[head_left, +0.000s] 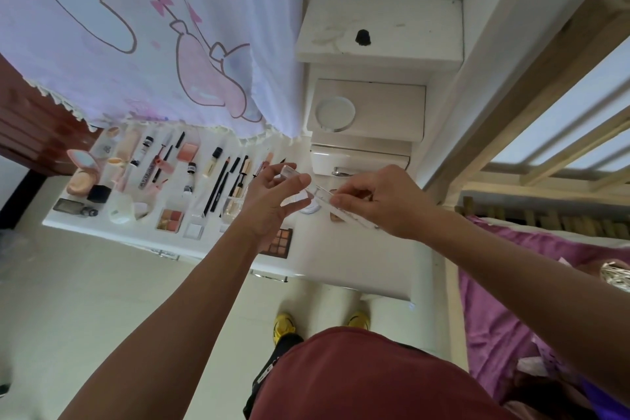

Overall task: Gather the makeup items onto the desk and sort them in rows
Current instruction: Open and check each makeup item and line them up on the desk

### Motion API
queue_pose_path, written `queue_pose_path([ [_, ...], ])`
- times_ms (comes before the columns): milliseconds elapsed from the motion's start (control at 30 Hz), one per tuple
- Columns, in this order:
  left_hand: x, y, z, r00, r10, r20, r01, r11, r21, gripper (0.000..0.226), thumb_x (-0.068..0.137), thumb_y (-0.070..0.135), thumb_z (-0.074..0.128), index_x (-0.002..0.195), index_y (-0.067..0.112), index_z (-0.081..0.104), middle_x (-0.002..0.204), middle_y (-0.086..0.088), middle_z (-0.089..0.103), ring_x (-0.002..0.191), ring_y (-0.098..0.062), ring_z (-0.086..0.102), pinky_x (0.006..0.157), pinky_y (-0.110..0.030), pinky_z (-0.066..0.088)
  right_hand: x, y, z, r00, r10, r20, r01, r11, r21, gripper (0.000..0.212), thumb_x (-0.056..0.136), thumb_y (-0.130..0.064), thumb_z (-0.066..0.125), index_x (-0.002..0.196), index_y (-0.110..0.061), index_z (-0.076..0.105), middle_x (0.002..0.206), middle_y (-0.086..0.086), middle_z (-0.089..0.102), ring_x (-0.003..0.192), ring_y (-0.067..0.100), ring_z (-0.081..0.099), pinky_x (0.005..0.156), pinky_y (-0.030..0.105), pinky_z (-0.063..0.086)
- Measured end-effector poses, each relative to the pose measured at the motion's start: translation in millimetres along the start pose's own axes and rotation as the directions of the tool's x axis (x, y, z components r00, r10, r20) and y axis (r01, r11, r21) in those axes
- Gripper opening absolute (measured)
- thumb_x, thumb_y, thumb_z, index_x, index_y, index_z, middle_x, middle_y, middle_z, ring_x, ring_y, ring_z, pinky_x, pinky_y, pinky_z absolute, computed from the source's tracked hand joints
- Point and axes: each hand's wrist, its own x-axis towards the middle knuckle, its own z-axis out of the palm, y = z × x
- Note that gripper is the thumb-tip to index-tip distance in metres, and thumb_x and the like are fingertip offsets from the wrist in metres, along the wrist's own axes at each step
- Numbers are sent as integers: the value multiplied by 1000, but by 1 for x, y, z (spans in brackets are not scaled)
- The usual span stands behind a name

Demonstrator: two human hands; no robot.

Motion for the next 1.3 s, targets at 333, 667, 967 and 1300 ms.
queue_pose_path([
  [333,2,-10,1,999,-13,-42,14,1000,17,79,57,23,88,126,6,53,101,-13,53,91,-20,66,92,-49,54,8,9,4,979,-175,105,201,919,-339,58,88,-57,28,98,-21,73,75,-2,70,66,22,62,65,40,51],
  [667,8,-11,1,998,11,-66,-10,1000,22,84,54,27,89,127,6,53,112,-27,54,101,-31,66,94,-50,53,11,0,15,943,-332,-23,272,808,-523,32,85,-26,40,88,-8,66,63,4,64,45,28,52,42,30,40],
  [967,5,-16,-1,998,2,-57,-3,1000,-14,78,57,25,87,126,8,54,118,-20,55,107,-32,64,100,-49,49,7,15,9,969,-237,-74,157,815,-557,44,86,-37,35,103,-18,71,80,1,73,58,28,63,51,27,38],
  [1300,-1,-31,-14,985,-166,51,168,984,-56,79,69,0,79,140,12,45,122,-19,63,106,-26,67,88,-32,55,1,57,15,973,-195,-126,110,863,-493,48,100,-36,28,99,-11,68,84,5,73,61,25,63,53,33,48],
])
